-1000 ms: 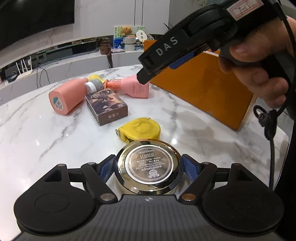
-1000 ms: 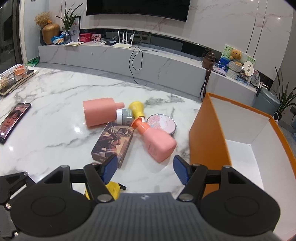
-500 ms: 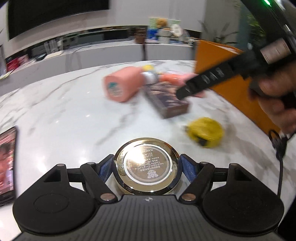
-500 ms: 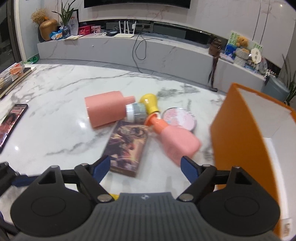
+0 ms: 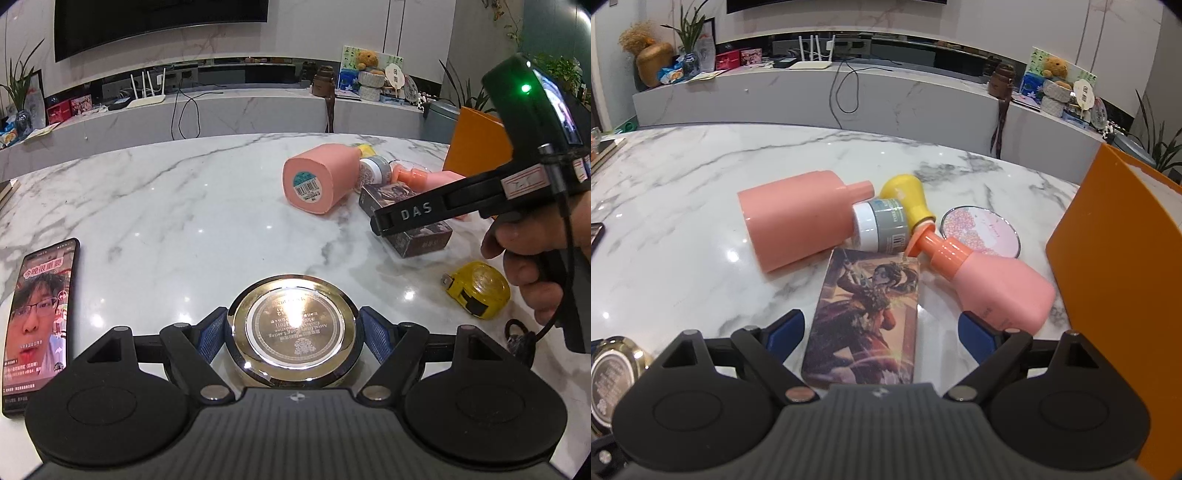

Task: Organize rigid objects
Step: 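Grasp the illustrated card box with the right tool while the left tool holds the tin, then carry the card box and the gold tin over the orange box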

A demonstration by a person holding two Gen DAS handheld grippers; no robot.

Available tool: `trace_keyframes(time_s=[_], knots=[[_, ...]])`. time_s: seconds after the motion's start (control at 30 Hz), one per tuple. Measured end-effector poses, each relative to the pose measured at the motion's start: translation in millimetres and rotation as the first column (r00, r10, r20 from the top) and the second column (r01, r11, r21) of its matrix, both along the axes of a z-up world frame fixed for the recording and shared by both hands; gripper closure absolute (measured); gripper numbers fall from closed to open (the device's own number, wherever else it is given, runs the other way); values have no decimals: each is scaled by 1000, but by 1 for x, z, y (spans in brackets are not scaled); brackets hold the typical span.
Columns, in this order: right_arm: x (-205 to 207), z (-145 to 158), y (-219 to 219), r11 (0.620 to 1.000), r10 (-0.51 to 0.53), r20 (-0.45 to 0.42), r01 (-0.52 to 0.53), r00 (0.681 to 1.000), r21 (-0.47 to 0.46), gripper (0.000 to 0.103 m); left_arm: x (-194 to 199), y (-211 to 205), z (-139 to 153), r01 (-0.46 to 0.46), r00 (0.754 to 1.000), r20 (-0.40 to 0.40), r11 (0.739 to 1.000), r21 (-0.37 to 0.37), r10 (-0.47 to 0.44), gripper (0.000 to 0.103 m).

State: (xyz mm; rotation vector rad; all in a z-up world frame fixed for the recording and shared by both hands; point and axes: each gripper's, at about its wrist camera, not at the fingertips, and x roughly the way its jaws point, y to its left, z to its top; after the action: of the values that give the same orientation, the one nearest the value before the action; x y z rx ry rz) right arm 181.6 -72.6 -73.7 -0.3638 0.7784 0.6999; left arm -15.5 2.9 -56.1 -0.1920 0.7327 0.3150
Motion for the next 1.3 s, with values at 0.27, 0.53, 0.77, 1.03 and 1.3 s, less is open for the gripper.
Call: trace_keyframes(time_s=[0.27,0.53,0.77,1.03,1.3], knots=[[4,-5,3,1000,-19,-8,19,1000,5,21,7,3,-2,-3,1000,9,1000,8,3,15],[5,-5,2,1000,-13,-27,14,1000,23,31,13,3,-2,-3,1000,9,1000,20,3,15],[-1,-2,4,1000,21,-36,-20,999,24,43,10,5,-1,-14,1000,17,1000,27,13,15],[-5,4,0,999,41,-44,-41,998,15,44,6,4,5,-18,1000,11,1000,2,18,15],[-10,31,-14,997,59,-12,-58,998,55,45,1,-4,20,-11,1000,13,1000,25,10,15]])
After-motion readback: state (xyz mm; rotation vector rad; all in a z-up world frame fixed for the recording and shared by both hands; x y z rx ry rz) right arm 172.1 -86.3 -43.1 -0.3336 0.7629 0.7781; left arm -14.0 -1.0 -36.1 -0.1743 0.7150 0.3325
